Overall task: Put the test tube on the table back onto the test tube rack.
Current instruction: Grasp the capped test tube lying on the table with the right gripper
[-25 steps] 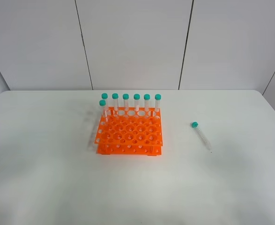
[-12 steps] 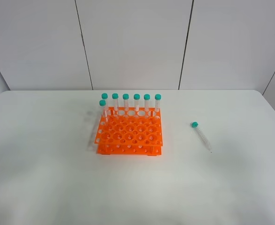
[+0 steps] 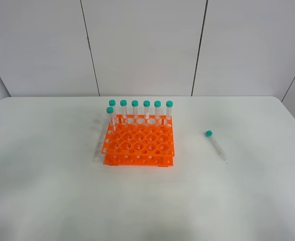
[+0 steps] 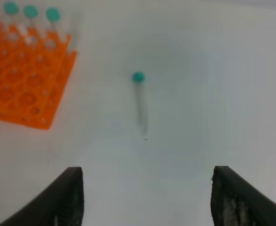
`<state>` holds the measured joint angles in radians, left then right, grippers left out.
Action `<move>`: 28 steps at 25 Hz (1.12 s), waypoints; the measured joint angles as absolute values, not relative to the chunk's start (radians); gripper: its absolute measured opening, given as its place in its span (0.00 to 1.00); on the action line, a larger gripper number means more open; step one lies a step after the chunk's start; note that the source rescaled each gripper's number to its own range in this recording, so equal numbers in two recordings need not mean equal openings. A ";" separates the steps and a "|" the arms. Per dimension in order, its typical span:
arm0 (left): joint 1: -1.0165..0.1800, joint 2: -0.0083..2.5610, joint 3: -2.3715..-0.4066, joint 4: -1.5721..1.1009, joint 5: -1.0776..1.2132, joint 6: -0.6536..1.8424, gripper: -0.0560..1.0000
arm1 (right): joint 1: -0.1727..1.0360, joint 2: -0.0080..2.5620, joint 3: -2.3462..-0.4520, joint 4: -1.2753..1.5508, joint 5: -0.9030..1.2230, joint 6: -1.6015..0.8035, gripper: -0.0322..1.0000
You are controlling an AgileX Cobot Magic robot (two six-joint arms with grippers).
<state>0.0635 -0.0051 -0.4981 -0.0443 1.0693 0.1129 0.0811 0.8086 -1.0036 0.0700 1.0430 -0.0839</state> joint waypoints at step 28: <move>0.063 -0.005 -0.498 0.000 1.066 0.132 1.00 | 0.140 1.979 -1.426 0.012 0.969 -0.120 0.76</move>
<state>0.0635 -0.0051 -0.4981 0.0000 1.0665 0.1318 0.1401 1.9788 -1.4257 0.0118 0.9686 -0.1205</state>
